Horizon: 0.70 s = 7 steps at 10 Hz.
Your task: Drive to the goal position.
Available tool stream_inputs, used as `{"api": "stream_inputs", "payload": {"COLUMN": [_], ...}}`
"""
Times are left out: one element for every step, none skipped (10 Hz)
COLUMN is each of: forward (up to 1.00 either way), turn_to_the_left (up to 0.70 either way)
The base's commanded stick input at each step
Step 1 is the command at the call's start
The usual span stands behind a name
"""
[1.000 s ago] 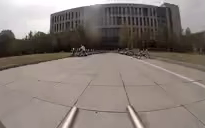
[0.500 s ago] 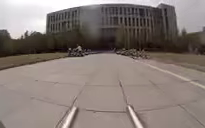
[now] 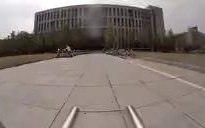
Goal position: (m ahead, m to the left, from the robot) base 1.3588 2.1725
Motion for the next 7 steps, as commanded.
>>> {"api": "stream_inputs", "payload": {"forward": [0.7, 0.7, 0.7, 0.7, 0.7, 0.7, 0.7], "turn_to_the_left": [0.0, 0.0, 0.0, 0.0, 0.0, 0.0, 0.0]}}
